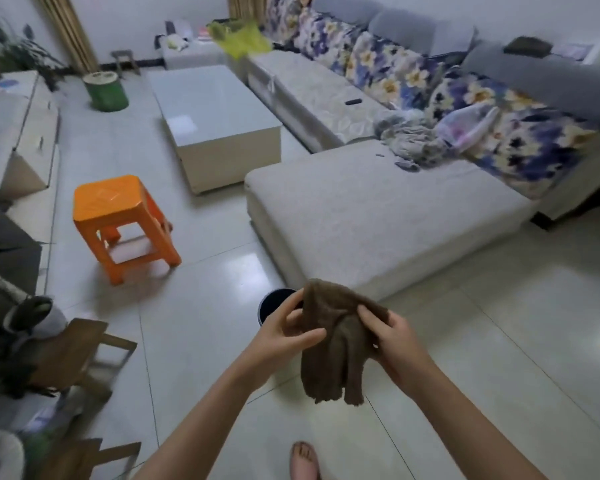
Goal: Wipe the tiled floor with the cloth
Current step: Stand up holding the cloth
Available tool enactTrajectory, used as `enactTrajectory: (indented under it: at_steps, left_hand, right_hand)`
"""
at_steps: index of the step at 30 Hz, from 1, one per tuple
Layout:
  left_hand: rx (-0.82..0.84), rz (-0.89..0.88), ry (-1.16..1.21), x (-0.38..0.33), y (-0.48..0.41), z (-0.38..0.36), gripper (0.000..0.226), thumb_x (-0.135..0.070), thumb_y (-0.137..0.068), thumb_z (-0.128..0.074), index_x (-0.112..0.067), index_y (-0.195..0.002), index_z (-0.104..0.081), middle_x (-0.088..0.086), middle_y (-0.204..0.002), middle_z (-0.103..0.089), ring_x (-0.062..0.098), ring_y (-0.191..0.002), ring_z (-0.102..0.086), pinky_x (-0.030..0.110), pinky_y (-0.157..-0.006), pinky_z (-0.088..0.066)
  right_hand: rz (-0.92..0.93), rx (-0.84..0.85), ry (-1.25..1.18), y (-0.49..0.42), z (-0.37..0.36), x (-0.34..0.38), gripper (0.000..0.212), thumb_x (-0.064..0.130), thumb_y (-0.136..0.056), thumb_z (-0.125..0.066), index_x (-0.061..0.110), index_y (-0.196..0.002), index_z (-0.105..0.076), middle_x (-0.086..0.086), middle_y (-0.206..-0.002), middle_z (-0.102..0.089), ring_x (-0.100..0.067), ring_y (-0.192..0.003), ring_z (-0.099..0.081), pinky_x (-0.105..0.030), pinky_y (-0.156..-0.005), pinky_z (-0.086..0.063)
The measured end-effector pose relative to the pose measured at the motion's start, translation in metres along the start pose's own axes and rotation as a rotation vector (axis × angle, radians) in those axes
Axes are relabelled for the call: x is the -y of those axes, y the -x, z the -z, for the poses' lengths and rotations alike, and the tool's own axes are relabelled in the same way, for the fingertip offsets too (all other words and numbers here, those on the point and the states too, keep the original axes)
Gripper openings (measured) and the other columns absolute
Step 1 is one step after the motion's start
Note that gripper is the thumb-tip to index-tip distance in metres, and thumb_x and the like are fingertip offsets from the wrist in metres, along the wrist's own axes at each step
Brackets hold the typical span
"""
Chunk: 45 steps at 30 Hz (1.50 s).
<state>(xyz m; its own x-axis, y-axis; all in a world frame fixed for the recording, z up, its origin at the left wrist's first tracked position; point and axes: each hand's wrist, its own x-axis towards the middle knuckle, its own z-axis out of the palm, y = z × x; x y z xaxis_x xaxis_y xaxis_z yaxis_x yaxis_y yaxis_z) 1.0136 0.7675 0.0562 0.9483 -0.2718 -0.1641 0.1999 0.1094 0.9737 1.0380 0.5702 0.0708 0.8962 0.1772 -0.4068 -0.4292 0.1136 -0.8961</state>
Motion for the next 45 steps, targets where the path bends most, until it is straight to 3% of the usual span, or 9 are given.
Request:
enactTrajectory:
  at_steps: [7, 14, 17, 21, 26, 34, 37, 41, 45]
  left_hand:
    - [-0.241, 0.095, -0.144, 0.003, -0.078, 0.075, 0.051, -0.034, -0.091, -0.063, -0.062, -0.125, -0.037, -0.024, -0.128, -0.052, 0.0, -0.117, -0.055, 0.028, -0.097, -0.051]
    - [-0.279, 0.429, -0.094, 0.013, -0.144, 0.165, 0.038, -0.029, -0.091, -0.065, -0.031, -0.127, -0.05, -0.005, -0.111, -0.061, 0.012, -0.079, -0.067, 0.024, -0.049, -0.05]
    - [-0.217, 0.531, 0.046, 0.032, -0.173, 0.195, 0.051, -0.023, -0.087, -0.069, -0.023, -0.134, -0.048, 0.009, -0.116, -0.064, 0.018, -0.079, -0.068, 0.023, -0.052, -0.049]
    - [-0.074, 0.659, 0.175, 0.067, -0.222, 0.227, 0.048, -0.01, -0.09, -0.065, -0.022, -0.134, -0.049, 0.009, -0.109, -0.067, 0.013, -0.069, -0.069, 0.025, -0.053, -0.05]
    - [-0.112, 0.748, 0.112, 0.129, -0.282, 0.27, 0.042, -0.003, -0.097, -0.052, -0.016, -0.136, -0.045, 0.015, -0.108, -0.063, 0.021, -0.08, -0.065, 0.032, -0.068, -0.059]
    - [-0.13, 0.85, -0.279, 0.311, -0.344, 0.346, 0.028, -0.019, -0.096, -0.055, -0.017, -0.125, -0.056, 0.001, -0.096, -0.064, 0.015, -0.085, -0.06, 0.031, -0.078, -0.051]
    - [-0.136, 0.846, -0.464, 0.378, -0.363, 0.361, 0.048, -0.031, -0.093, -0.061, -0.025, -0.137, -0.045, -0.001, -0.118, -0.056, 0.017, -0.106, -0.058, 0.03, -0.087, -0.047]
    - [-0.077, 0.816, -0.492, 0.455, -0.385, 0.368, 0.075, -0.034, -0.089, -0.067, -0.028, -0.15, -0.026, 0.005, -0.137, -0.045, 0.023, -0.123, -0.049, 0.035, -0.098, -0.046]
    - [-0.023, 0.724, -0.441, 0.507, -0.397, 0.369, 0.076, -0.018, -0.091, -0.064, -0.033, -0.15, -0.02, -0.014, -0.112, -0.057, 0.015, -0.107, -0.06, 0.028, -0.089, -0.053]
  right_hand:
    - [-0.151, 0.262, 0.125, -0.119, -0.045, 0.003, 0.073, 0.023, -0.071, -0.084, 0.023, -0.133, -0.046, -0.005, -0.124, -0.061, -0.023, -0.11, -0.065, -0.046, -0.09, -0.055]
    - [-0.146, 0.148, 0.328, -0.209, -0.072, -0.012, 0.033, 0.009, -0.085, -0.07, 0.028, -0.112, -0.065, -0.007, -0.107, -0.067, -0.008, -0.087, -0.068, -0.022, -0.066, -0.055]
    - [-0.171, 0.123, 0.259, -0.242, -0.086, -0.03, 0.036, 0.016, -0.085, -0.073, 0.033, -0.115, -0.064, -0.002, -0.116, -0.063, -0.011, -0.099, -0.066, -0.027, -0.073, -0.057]
    - [-0.296, 0.019, 0.024, -0.285, -0.11, -0.073, 0.076, 0.025, -0.071, -0.086, 0.042, -0.134, -0.047, 0.009, -0.126, -0.059, -0.014, -0.112, -0.064, -0.045, -0.085, -0.058]
    - [-0.373, -0.208, 0.099, -0.358, -0.121, -0.128, 0.035, 0.0, -0.08, -0.075, 0.021, -0.106, -0.066, -0.012, -0.104, -0.07, -0.02, -0.088, -0.071, -0.035, -0.067, -0.059]
    - [-0.487, -0.386, 0.286, -0.483, -0.074, -0.27, 0.031, 0.003, -0.081, -0.074, 0.018, -0.106, -0.064, -0.007, -0.105, -0.069, -0.025, -0.098, -0.067, -0.049, -0.084, -0.057]
    - [-0.527, -0.352, 0.405, -0.534, -0.062, -0.339, 0.034, 0.011, -0.082, -0.074, 0.022, -0.112, -0.062, -0.003, -0.108, -0.066, -0.024, -0.103, -0.063, -0.041, -0.089, -0.055]
    - [-0.603, -0.261, 0.574, -0.59, -0.053, -0.427, 0.038, 0.019, -0.085, -0.07, 0.025, -0.122, -0.061, 0.001, -0.105, -0.065, -0.015, -0.09, -0.062, -0.01, -0.068, -0.047]
    - [-0.659, -0.211, 0.693, -0.631, -0.045, -0.502, 0.043, 0.016, -0.086, -0.064, 0.023, -0.129, -0.059, -0.008, -0.122, -0.065, -0.025, -0.117, -0.057, -0.022, -0.097, -0.041]
